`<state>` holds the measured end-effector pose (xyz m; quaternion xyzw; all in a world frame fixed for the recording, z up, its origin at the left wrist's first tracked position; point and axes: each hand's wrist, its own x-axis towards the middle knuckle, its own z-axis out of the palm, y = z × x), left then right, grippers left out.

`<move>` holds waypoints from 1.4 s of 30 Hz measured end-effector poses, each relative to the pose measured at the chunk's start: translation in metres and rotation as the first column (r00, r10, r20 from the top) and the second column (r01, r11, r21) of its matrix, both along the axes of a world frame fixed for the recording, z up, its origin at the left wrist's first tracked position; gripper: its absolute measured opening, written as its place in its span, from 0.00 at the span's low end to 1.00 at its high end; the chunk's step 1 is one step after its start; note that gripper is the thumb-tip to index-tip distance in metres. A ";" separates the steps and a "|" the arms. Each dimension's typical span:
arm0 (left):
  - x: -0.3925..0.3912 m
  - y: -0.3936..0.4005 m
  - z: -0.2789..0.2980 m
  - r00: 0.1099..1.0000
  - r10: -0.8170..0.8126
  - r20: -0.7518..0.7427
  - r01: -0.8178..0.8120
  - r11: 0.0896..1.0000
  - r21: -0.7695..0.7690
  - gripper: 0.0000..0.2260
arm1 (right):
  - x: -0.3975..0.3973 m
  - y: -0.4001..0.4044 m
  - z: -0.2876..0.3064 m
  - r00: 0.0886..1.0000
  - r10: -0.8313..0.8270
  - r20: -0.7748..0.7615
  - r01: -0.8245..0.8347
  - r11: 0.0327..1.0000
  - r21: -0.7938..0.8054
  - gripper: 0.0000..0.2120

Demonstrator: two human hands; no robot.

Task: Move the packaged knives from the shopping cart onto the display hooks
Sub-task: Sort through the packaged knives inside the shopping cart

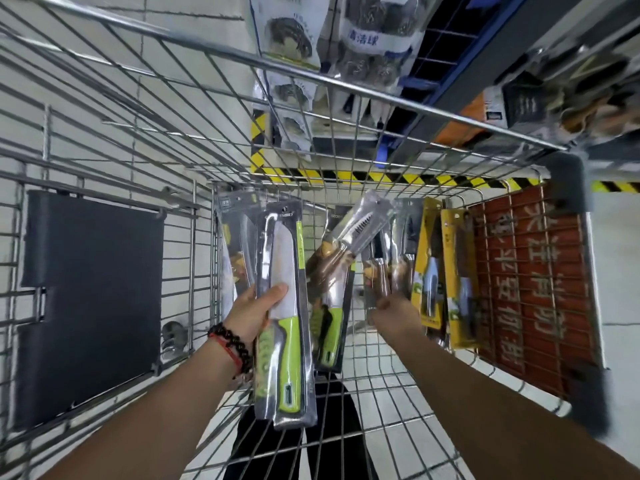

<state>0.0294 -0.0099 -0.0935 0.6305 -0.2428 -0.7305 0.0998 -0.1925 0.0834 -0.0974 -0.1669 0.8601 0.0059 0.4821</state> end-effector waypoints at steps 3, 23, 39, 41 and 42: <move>0.006 0.000 -0.007 0.999 0.030 0.020 -0.030 1.000 0.002 0.46 | 0.036 -0.007 -0.018 0.991 -0.063 0.114 0.055 0.996 0.072 0.33; -0.009 0.005 0.005 0.994 -0.086 0.061 0.081 0.993 0.083 0.48 | 0.035 -0.001 0.014 0.792 -0.611 0.022 0.585 0.747 -0.315 0.18; -0.033 0.001 0.020 0.990 -0.126 0.057 0.124 0.992 0.033 0.35 | 0.070 -0.014 0.067 0.811 -0.226 0.540 0.430 0.855 -0.288 0.22; -0.030 0.002 0.020 0.992 -0.123 0.023 0.122 0.991 0.062 0.38 | 0.073 -0.016 0.065 0.813 -0.195 0.549 0.400 0.872 -0.282 0.24; -0.029 0.004 0.016 0.992 -0.129 -0.005 0.130 0.990 0.046 0.40 | 0.077 -0.018 0.063 0.816 -0.170 0.553 0.374 0.885 -0.279 0.26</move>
